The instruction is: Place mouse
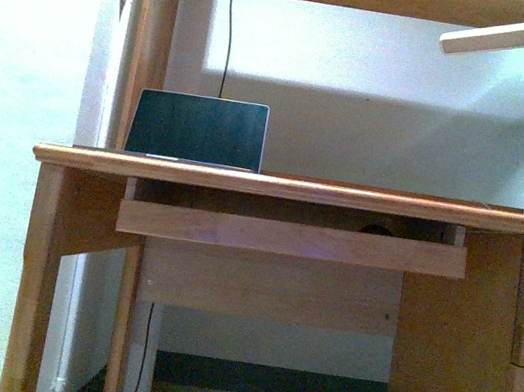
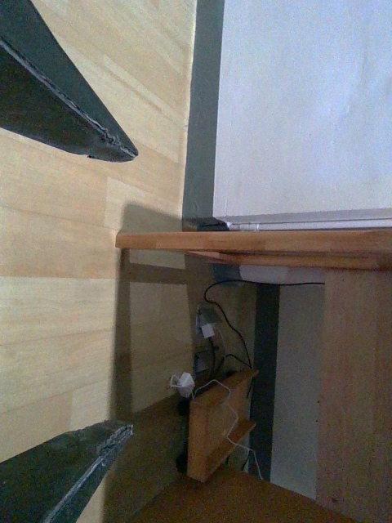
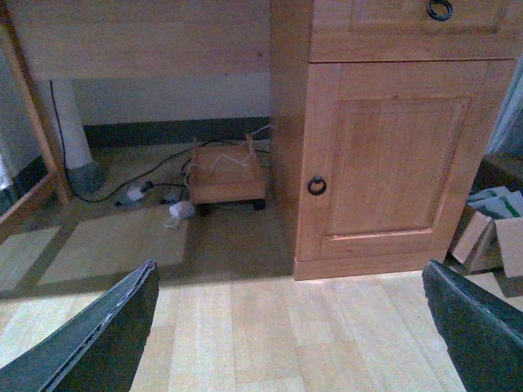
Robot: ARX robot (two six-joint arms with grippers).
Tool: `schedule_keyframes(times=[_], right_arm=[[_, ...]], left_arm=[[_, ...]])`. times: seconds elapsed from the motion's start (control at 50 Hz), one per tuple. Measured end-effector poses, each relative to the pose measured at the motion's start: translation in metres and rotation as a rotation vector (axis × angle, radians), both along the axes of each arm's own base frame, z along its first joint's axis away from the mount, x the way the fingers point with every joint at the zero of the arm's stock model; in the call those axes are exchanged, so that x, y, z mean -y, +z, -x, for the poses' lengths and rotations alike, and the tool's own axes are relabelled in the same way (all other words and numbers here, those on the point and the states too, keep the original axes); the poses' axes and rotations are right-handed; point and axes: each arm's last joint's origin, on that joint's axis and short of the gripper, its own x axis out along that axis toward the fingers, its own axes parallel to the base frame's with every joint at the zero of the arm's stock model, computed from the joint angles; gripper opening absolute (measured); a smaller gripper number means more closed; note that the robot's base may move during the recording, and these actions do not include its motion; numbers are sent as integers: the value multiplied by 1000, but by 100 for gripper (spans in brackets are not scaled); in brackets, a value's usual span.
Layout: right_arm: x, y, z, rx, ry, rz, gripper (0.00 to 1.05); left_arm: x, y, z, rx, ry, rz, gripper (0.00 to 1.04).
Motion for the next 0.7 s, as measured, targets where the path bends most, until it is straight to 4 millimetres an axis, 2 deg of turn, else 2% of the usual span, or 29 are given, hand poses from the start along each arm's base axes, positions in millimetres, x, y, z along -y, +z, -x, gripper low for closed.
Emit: schedule_keyframes(times=[0.701], right_arm=[[0, 0, 0, 0, 0, 0, 97]], left_arm=[[0, 0, 0, 0, 0, 0, 97]])
